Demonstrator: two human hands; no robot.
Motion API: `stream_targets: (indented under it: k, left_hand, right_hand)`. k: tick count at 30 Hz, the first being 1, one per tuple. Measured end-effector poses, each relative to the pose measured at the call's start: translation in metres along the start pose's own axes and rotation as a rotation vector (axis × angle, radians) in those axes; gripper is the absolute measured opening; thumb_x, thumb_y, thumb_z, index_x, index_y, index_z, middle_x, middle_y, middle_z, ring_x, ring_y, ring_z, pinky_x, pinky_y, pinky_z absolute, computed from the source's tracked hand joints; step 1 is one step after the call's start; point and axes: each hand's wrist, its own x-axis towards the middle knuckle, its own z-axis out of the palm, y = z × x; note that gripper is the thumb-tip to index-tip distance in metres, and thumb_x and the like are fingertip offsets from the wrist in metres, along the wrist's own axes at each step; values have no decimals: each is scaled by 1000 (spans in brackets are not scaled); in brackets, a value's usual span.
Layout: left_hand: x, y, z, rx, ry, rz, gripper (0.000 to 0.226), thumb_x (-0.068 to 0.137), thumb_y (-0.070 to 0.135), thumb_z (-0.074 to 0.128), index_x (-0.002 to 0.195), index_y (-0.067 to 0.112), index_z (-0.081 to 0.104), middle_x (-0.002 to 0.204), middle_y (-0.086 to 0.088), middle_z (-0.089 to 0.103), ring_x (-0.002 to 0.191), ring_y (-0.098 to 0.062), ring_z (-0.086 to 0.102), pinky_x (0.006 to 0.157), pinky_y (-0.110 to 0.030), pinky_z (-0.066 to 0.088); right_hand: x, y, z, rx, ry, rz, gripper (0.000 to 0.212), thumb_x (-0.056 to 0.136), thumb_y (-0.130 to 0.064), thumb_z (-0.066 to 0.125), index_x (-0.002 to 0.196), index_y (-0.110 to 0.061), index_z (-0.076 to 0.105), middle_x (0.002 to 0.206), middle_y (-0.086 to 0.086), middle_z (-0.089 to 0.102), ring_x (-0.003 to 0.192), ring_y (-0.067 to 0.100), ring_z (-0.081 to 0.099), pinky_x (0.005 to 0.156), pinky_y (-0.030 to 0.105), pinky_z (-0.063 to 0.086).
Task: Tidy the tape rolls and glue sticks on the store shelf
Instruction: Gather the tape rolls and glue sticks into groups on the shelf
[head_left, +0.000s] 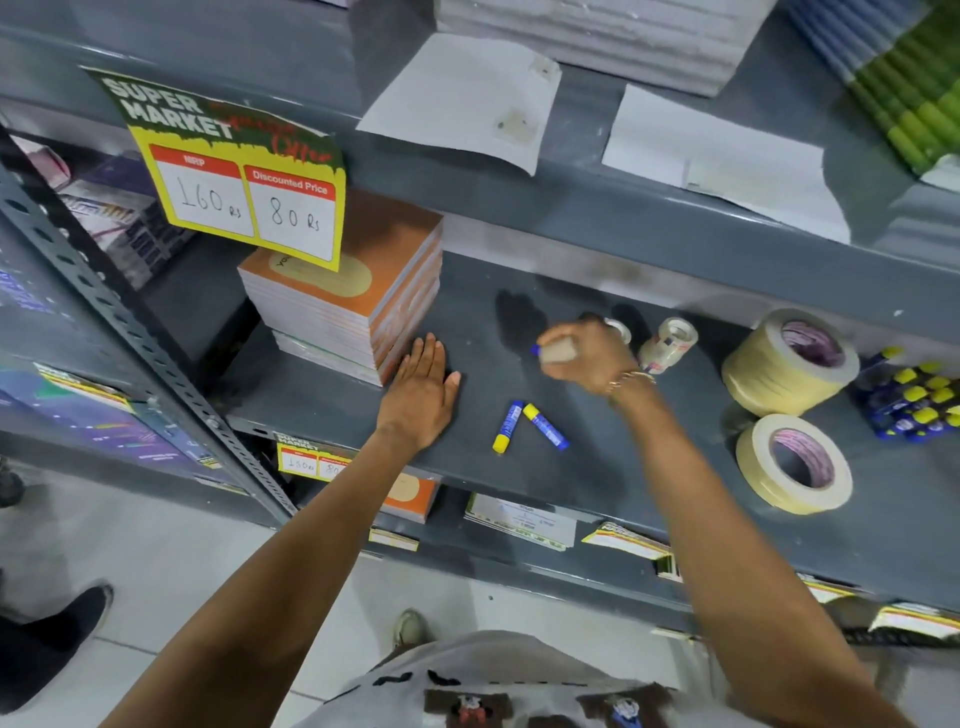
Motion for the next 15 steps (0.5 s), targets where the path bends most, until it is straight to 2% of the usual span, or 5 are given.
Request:
stream_targets:
  k: [2,5,9,12,15]
  left_hand:
    - [7,5,1,-9,-17,17,61,102,37,18,151,3,4,162,-10,2,150,-22,0,120,-30,-1]
    - [10,9,5,26,-41,20,61,102,37,17,151,3,3,162,-10,1,150,-22,-1,122,-31,-1]
    - [7,6,8,47,-21,34,60,102,36,17,151,4,3,162,-8,1,150,-20,-1,122,-31,-1]
    - [6,6,7,41,2,38,59,102,35,19,151,5,5,162,-8,3,150,-20,0,122,-31,0]
    - [5,6,9,48,19,46,59,102,35,19,151,5,5,162,-8,3,150,-21,1,122,-31,0]
  right_hand:
    - [-14,44,-15,-158,-15,144,28,78,-12,64,106,-10,68,112,14,67,98,28,63,78,21,49]
    - [-30,90,-18,-259,-38,342,27,79,-12,59,105,-15,65,118,12,66,112,32,59,91,31,46]
    - [-33,103,-12,-165,-49,418,44,79,-13,62,122,-21,60,132,12,57,121,31,53,104,32,42]
    - [-35,96,-14,-163,-74,439,72,75,-31,72,139,-27,40,137,16,47,127,36,45,107,42,41]
    - [-42,71,-9,-188,42,371,61,78,-40,68,133,-23,46,133,14,51,124,35,49,103,43,44]
